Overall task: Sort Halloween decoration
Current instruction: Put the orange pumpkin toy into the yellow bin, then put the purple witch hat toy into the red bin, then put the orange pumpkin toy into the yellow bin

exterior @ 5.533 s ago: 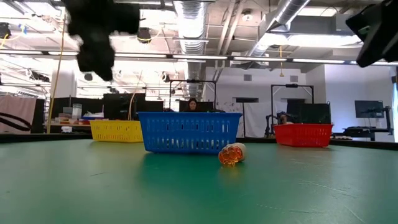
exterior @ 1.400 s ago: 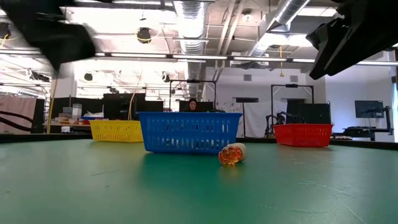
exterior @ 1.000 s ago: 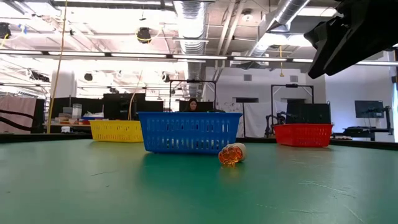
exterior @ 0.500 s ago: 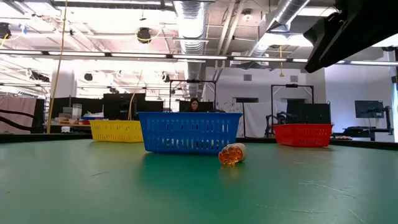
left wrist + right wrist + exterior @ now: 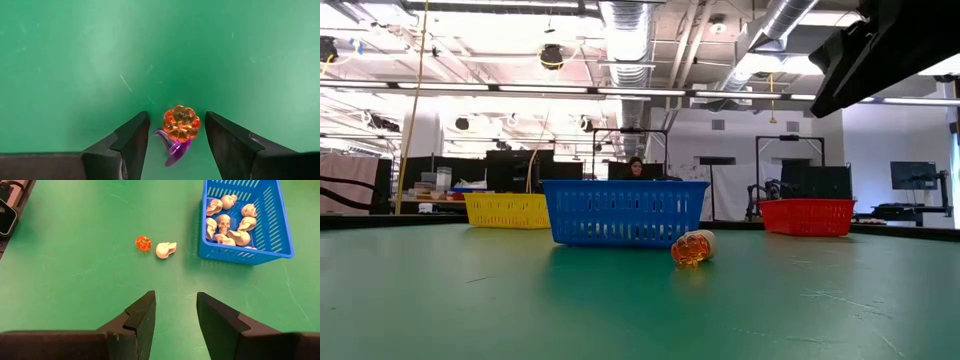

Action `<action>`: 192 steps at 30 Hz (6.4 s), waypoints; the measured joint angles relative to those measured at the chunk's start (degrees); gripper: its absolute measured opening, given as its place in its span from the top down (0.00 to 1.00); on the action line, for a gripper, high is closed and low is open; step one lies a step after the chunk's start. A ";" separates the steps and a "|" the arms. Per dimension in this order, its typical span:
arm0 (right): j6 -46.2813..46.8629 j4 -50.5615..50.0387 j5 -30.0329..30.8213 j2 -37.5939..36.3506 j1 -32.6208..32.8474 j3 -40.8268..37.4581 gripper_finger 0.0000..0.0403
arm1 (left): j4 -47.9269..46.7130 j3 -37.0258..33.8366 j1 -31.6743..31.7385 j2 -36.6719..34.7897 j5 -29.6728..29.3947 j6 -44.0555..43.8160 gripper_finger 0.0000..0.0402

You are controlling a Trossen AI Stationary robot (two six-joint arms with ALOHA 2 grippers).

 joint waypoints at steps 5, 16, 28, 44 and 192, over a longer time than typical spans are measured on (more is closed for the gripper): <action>-0.04 -0.03 0.00 0.00 0.00 0.00 0.57 | -0.29 -0.04 -0.04 0.02 -0.97 0.59 0.55; -0.09 -0.11 -0.05 0.00 0.09 0.00 0.57 | -0.57 -0.12 0.09 -0.08 -4.21 2.51 0.77; -1.11 -1.45 -0.22 0.00 0.09 0.00 0.57 | 0.65 -0.11 14.99 -4.05 -24.46 29.19 0.77; -1.10 -1.94 1.76 0.00 -0.90 0.00 0.57 | 0.77 -0.09 77.47 -23.40 -13.37 67.45 0.76; 88.24 -20.82 -32.50 1.19 12.59 -2.82 0.68 | 61.05 -39.85 71.10 -54.38 18.53 70.02 0.66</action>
